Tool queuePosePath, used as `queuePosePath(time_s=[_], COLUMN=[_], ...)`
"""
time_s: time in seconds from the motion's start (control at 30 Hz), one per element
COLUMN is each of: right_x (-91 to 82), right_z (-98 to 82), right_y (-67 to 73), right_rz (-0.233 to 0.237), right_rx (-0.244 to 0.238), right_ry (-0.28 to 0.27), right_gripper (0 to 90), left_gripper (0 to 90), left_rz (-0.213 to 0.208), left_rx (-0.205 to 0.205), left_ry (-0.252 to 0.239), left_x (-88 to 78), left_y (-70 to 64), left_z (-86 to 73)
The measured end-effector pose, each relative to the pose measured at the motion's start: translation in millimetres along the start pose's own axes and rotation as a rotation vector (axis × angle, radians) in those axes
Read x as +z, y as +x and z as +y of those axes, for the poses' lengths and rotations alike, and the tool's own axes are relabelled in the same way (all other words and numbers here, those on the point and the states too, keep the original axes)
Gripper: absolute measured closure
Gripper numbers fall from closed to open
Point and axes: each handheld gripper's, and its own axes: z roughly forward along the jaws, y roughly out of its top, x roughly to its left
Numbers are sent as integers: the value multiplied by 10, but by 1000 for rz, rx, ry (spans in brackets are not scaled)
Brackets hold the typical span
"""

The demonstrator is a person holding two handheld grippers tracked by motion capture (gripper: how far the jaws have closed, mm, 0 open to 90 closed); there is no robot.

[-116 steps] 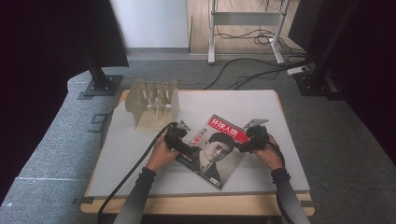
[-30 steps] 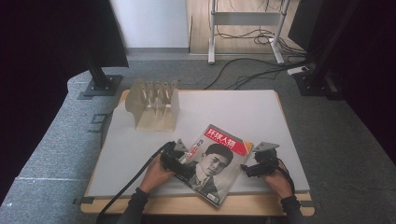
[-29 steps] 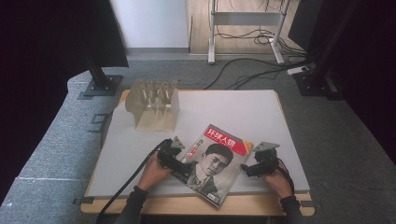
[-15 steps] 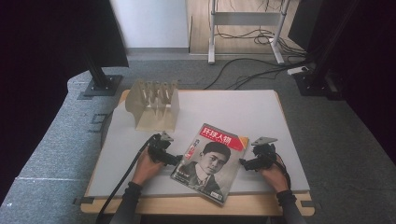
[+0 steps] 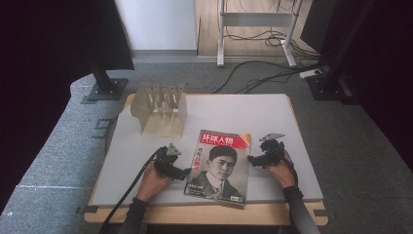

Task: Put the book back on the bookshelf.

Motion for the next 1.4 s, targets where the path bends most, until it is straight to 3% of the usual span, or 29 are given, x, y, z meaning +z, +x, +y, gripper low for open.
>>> queuePosePath(time_s=[0.33, 0.83, 1.07, 1.23, 1.4], right_x=[174, 384, 334, 230, 192], right_z=[212, 467, 488, 459, 460], right_y=[-100, -157, -182, -140, -24], right_rz=[-13, -32, 22, 57, 140], right_rx=[23, 43, 50, 54, 41], right_ry=[20, 32, 38, 36, 4], right_gripper=[0, 10, 67, 75, 77], left_gripper=[15, 0, 0, 0, 0], left_rz=[-13, -69, -71, -43, -21], left_rx=[24, 84, 75, 37, 10], left_ry=[1, -6, -5, -8, -9], left_x=[-15, 33, 30, 43, 59], left_y=[-133, -367, -325, -262, -250], left_z=[-22, 10, 11, 23, 39])
